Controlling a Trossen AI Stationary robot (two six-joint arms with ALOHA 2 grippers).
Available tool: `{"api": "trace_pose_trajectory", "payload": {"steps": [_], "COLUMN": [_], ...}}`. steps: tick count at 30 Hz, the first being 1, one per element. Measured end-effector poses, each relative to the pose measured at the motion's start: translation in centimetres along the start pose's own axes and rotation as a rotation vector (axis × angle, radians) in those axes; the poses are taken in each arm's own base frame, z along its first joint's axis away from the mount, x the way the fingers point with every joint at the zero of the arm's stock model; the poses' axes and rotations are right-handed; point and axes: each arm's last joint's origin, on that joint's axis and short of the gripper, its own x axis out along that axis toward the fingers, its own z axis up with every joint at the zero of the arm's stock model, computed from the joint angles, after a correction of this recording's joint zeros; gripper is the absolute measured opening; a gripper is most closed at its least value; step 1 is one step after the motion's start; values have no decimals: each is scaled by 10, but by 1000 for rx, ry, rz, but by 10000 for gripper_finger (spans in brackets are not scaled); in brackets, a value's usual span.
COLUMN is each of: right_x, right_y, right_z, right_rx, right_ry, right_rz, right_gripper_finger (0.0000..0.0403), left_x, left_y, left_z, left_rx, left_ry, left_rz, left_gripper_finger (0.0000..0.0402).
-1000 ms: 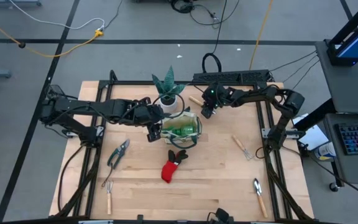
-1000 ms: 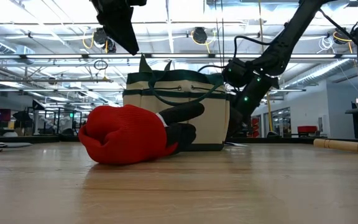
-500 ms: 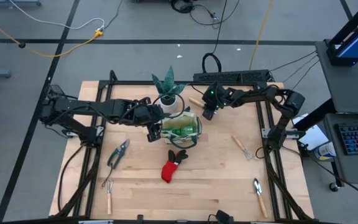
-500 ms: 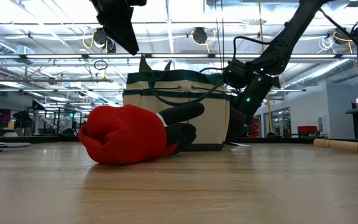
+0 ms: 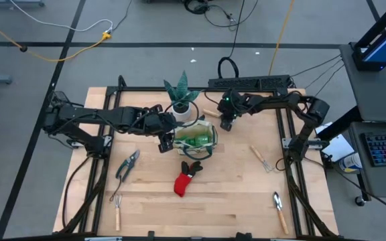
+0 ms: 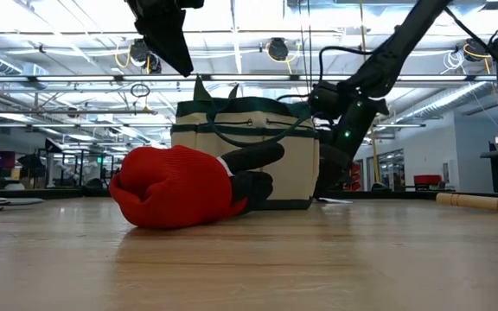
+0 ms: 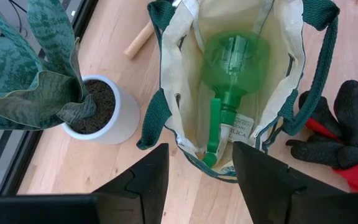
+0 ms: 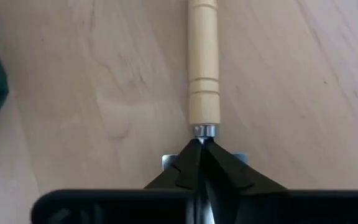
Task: Pick & Place Garden tools in Gardening bag
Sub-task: Put the top brown trowel into the gardening bag
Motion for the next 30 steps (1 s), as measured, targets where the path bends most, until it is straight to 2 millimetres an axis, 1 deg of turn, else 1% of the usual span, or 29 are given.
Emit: {"api": "trace_pose_trajectory", "payload": {"steps": [3,6,10,14,19,21,25,30], "right_x": [1,1,-5,-14,-27,-31,-38,-39], "right_y": [7,13,21,29,37,39,38,37], "right_z": [3,8,10,6,2,5,16,24], "right_rx": [-27,-53,-83,-91,-98,-107,-96,-102], "right_ry": [-12,-49,-66,-21,19,-13,-117,-196], "right_rz": [7,6,17,37,49,23,-96,-102], "right_gripper_finger": [1,14,60,113,153,162,167,165], "left_x": [0,0,0,0,0,0,0,0], "left_y": [0,0,0,0,0,0,0,0], "left_z": [0,0,0,0,0,0,0,0], "left_rx": [0,0,-5,-5,-1,1,1,-1], "left_ry": [0,0,2,2,2,2,2,2], "left_rz": [0,0,-10,-11,-11,-11,-11,-11], "left_gripper_finger": [184,184,184,184,184,184,184,184]}}
